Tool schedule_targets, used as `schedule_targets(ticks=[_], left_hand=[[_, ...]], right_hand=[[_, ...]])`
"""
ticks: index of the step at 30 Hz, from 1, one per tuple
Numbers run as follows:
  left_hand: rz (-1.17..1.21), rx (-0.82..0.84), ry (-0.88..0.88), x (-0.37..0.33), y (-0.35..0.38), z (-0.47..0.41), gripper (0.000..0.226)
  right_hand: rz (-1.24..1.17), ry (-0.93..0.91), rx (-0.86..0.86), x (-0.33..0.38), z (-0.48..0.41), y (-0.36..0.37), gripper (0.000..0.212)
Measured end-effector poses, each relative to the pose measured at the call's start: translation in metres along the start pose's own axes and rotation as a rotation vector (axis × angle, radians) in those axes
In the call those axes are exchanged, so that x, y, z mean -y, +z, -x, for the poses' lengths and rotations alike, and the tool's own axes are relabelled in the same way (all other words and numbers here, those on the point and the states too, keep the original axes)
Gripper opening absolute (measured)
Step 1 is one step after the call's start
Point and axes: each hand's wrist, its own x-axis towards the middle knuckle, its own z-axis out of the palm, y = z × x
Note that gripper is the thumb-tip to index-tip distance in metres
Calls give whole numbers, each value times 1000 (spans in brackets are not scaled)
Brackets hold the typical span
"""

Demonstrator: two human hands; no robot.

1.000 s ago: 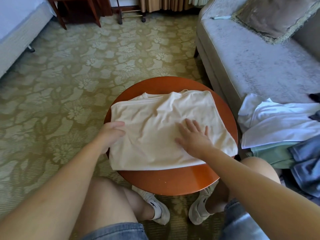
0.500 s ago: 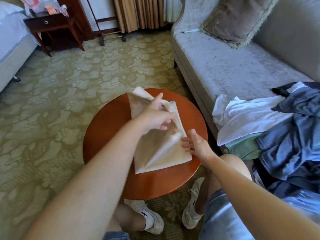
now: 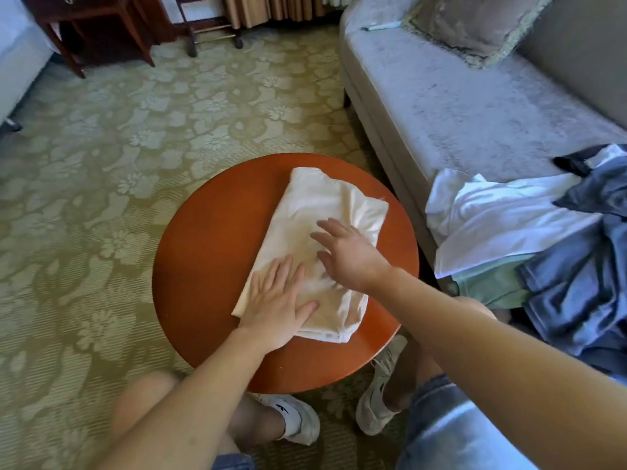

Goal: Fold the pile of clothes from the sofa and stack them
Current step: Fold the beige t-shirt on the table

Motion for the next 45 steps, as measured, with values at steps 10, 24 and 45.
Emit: schedule_targets(ticks=[10,24,45], left_hand=[[476,-371,-718,102,-40,-16,89],[718,-250,-409,48,-63,-1,64],[446,314,807,-454,-38,129,78]], right_hand=[[-314,793,-20,-27,-84,-14,89],[-644,565,-372,-5,32,-21,84],[-266,1465,-1197,-46,617,-78,80]])
